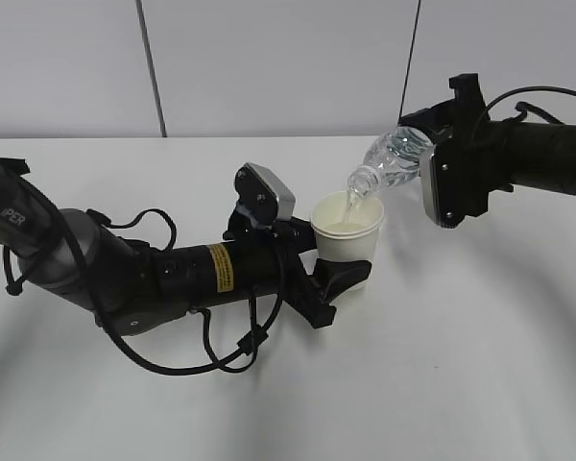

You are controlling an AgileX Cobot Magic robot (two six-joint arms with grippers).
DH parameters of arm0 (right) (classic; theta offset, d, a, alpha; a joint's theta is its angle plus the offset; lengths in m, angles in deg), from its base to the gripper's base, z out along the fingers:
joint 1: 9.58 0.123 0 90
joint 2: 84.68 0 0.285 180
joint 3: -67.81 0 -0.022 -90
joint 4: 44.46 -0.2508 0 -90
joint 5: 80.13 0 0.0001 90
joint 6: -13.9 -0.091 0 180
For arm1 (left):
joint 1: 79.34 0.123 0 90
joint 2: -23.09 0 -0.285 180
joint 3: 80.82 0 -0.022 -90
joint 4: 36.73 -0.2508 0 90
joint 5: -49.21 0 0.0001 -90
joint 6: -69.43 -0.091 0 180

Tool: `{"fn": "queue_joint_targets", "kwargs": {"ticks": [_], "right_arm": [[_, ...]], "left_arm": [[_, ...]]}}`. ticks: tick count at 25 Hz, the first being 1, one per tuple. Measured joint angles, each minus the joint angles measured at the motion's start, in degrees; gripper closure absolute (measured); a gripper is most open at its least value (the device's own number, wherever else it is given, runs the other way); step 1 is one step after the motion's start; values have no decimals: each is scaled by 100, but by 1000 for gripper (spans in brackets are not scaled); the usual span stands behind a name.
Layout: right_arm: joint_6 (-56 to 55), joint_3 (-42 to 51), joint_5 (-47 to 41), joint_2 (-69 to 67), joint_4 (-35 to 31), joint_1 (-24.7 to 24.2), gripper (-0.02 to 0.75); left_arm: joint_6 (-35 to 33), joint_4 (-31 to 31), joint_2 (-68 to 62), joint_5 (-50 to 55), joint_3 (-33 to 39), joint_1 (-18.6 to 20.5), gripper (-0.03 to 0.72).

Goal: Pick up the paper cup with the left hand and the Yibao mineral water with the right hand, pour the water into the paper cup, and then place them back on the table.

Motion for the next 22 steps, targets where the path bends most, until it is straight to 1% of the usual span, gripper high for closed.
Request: {"fn": "queue_joint_targets", "kwargs": {"ticks": [11,22], "right_arm": [[-156,0,10,17,-39,120,271],[-899,0,10,17,-48,120,272]], "left_arm": [[0,-7,0,0,0,0,248],[0,-2,0,0,0,0,248]]}}
